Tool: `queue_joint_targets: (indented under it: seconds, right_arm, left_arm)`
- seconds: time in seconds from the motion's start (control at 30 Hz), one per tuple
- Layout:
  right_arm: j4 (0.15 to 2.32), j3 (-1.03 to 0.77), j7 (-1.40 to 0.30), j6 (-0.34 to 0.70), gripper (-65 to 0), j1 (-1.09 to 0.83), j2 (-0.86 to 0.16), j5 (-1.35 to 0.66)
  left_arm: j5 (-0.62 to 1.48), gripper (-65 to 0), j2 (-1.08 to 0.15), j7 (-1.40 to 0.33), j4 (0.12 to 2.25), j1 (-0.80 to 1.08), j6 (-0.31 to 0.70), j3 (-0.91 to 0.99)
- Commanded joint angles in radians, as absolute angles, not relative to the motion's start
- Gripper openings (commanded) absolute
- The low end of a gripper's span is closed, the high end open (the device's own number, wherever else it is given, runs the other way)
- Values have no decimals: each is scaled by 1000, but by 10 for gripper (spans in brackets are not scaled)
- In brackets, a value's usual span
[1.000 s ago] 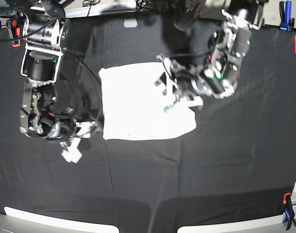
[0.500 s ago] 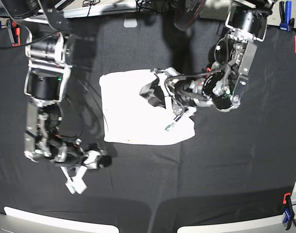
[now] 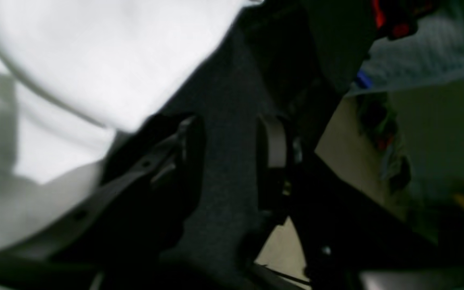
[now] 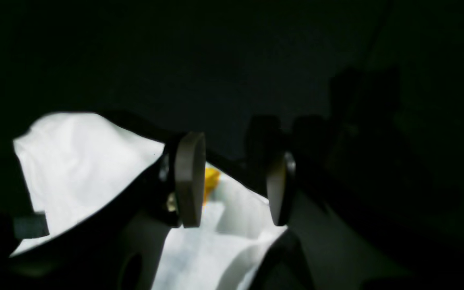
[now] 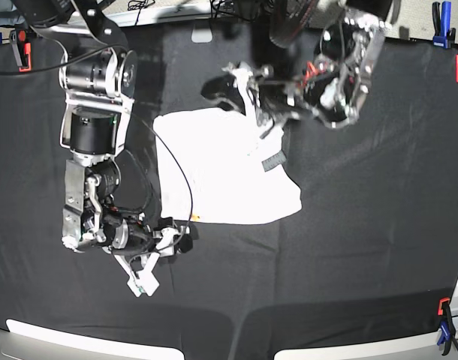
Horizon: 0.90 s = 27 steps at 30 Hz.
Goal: Layout the t-shirt on the table in an organized manner, then fold the t-shirt properly
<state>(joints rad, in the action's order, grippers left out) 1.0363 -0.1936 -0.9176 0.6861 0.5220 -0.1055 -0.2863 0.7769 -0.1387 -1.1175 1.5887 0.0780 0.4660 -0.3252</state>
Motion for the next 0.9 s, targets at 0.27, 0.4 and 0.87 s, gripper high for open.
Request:
queue_joint_targets:
  seconds: [0.27, 0.4, 0.87]
  right_arm:
    - [1053, -196, -877, 698, -410, 529, -118, -247]
    - [1053, -195, -860, 698, -410, 488, -121, -240]
    - [1056, -195, -1135, 698, -410, 398, -130, -444]
  left_arm:
    - [583, -452, -134, -952, 1606, 116, 429, -323]
    - [583, -452, -133, -953, 1606, 117, 407, -323]
    - [336, -452, -134, -910, 1602, 113, 406, -321]
